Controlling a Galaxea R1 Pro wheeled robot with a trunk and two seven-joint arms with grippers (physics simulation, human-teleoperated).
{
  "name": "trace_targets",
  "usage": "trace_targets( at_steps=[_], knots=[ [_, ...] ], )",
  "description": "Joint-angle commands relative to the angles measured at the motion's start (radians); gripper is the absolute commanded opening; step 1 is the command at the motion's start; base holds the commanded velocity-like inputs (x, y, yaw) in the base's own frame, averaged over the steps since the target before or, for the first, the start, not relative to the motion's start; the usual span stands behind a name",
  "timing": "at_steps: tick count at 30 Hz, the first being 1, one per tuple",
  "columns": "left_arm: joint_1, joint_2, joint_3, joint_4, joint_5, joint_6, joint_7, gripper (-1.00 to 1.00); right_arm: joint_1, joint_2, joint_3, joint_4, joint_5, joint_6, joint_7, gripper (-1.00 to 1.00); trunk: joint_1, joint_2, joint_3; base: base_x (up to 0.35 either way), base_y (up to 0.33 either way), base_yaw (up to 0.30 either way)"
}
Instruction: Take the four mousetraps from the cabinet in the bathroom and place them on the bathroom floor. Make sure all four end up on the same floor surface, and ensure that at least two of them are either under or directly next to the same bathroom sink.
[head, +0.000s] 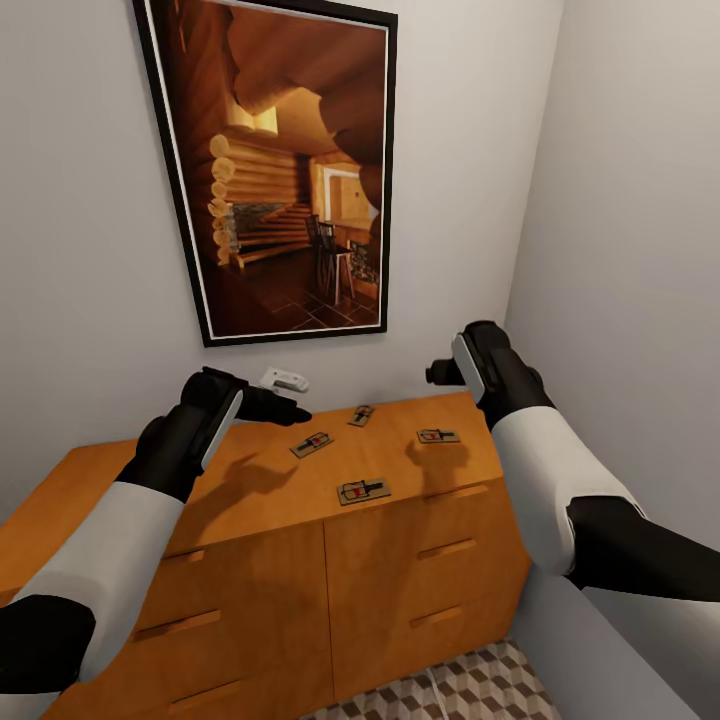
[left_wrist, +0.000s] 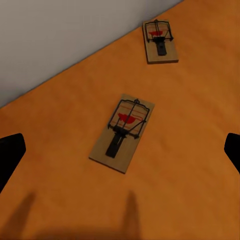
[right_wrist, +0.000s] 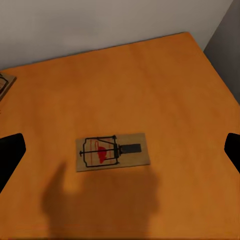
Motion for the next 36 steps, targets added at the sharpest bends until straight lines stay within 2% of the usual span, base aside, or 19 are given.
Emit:
trace_targets(
  at_steps=[1,9,14,18,21,22,26,30,36],
  knots=[
    [-0.001,0.001,-0.002,0.000,-0.006,0.003,-0.006,1.00,-0.001,0.000,-0.004,0.002,0.001,0.003,0.000,1.00,0.000,-0.001,-0.001,0.000,0.000,0.000],
    [-0.001,0.001,-0.002,0.004,-0.005,0.003,-0.006,1.00,-0.001,-0.006,-0.002,0.010,-0.001,0.003,0.025,1.00,0.000,-0.001,-0.001,0.000,0.000,0.000],
    [-0.001,0.000,-0.002,0.006,-0.004,0.002,-0.008,1.00,-0.001,-0.009,0.012,0.011,-0.002,0.003,0.058,1.00,0.000,-0.001,-0.001,0.000,0.000,0.000],
    [-0.001,-0.001,-0.002,0.007,-0.002,-0.001,-0.008,1.00,-0.001,-0.018,0.062,0.012,-0.001,0.003,0.110,1.00,0.000,-0.001,-0.001,0.000,0.000,0.000],
    [-0.001,-0.001,-0.002,0.007,-0.002,-0.003,-0.009,1.00,-0.001,-0.035,0.111,0.012,-0.001,0.003,0.160,1.00,0.000,-0.001,-0.001,0.000,0.000,0.000],
    [-0.001,-0.001,-0.002,0.007,-0.002,-0.003,-0.009,1.00,-0.001,-0.035,0.111,0.012,-0.001,0.003,0.160,1.00,0.000,-0.001,-0.001,0.000,0.000,0.000],
    [-0.001,-0.002,-0.002,0.008,-0.002,-0.003,-0.009,1.00,-0.001,-0.059,0.163,0.012,0.002,0.003,0.227,1.00,0.000,-0.001,-0.001,0.000,0.000,0.000],
    [-0.001,-0.002,-0.002,0.009,-0.001,-0.004,-0.009,1.00,-0.001,-0.076,0.189,0.012,0.005,0.003,0.266,1.00,0.000,-0.001,-0.001,0.000,0.000,0.000],
    [-0.001,-0.002,-0.002,0.010,0.000,-0.004,-0.009,1.00,-0.001,-0.085,0.200,0.012,0.011,0.003,0.283,1.00,0.000,-0.001,-0.001,0.003,0.000,0.000]
  ],
)
